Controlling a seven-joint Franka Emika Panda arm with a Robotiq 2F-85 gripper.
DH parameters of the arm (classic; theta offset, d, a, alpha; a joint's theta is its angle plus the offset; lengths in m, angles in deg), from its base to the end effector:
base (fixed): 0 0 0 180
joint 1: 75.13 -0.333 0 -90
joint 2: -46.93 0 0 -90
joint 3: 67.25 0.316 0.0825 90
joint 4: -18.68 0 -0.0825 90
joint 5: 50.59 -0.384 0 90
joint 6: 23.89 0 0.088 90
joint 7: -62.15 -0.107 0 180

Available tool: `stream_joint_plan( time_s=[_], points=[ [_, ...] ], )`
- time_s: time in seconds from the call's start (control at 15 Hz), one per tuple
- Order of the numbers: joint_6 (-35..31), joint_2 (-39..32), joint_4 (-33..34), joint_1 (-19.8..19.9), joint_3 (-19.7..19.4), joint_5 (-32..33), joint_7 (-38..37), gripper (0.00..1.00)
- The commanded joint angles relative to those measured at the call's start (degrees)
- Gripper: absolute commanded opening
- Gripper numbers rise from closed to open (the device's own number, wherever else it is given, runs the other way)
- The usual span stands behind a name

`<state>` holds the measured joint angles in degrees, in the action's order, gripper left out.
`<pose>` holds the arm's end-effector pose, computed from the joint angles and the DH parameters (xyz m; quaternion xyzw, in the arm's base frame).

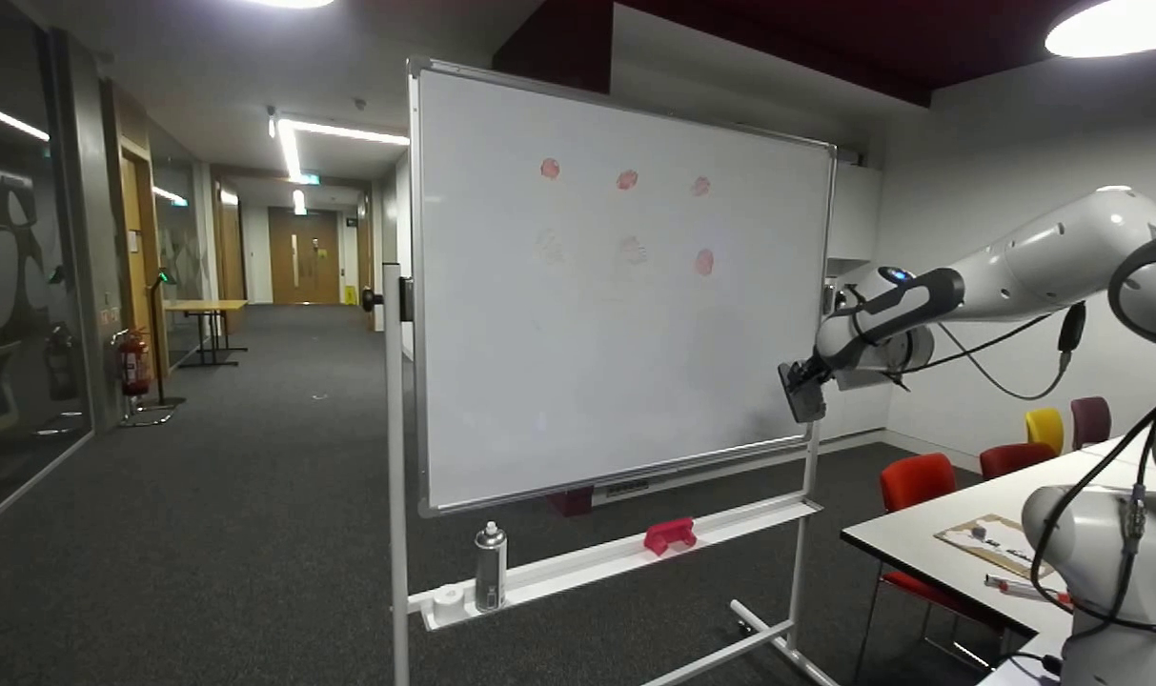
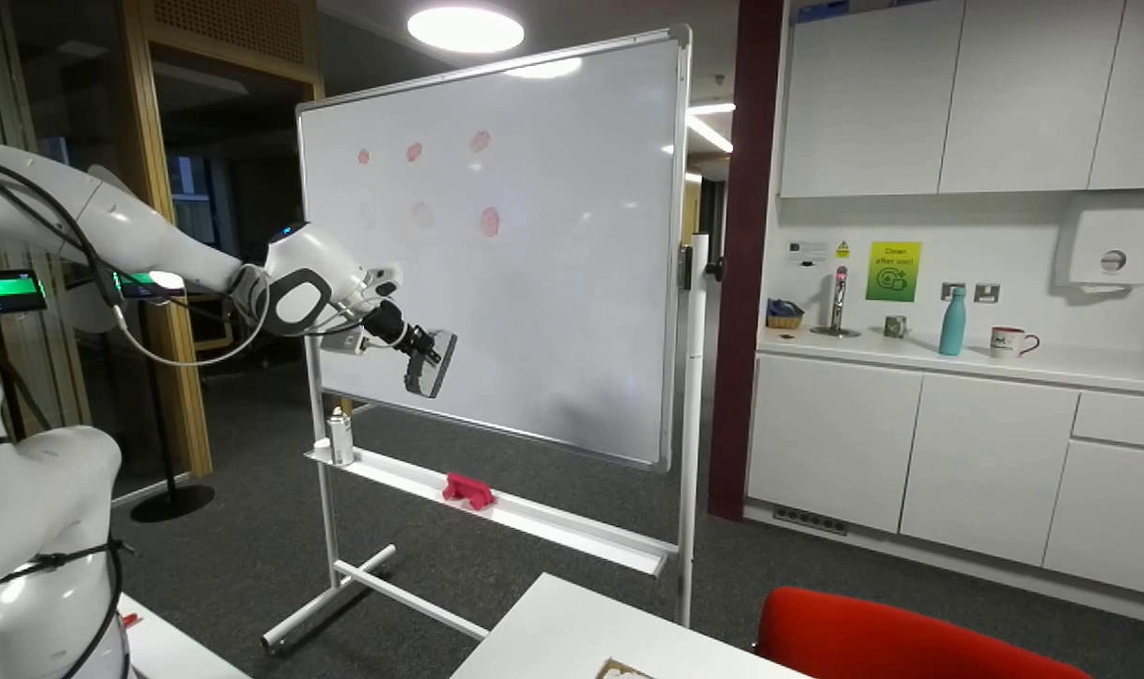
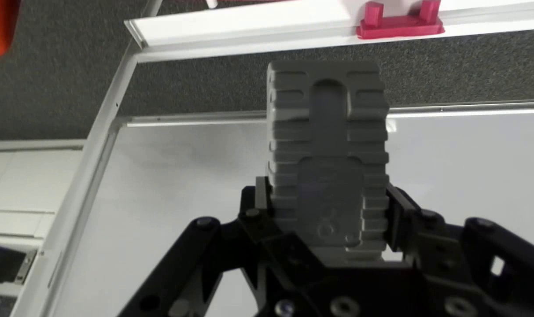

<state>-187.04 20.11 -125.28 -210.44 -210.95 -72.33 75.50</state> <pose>0.4576 -0.0667 0.4984 0.9274 -0.0860 0.3532 0.0879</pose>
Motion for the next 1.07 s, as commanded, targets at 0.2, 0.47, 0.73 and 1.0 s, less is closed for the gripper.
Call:
stream_joint_plan(
  time_s=[0.2,0.47,0.73,1.0],
  points=[
    [2.4,-0.5,0.4,1.0,-1.9,-7.9,3.9,0.60],
    [2.4,-0.5,0.4,0.8,-1.9,-8.1,3.9,0.60],
    [3.6,0.6,1.3,5.2,0.9,-7.2,-0.2,0.35],
    [8.6,2.6,4.1,13.3,1.8,-7.4,-2.7,0.35]
  ],
)
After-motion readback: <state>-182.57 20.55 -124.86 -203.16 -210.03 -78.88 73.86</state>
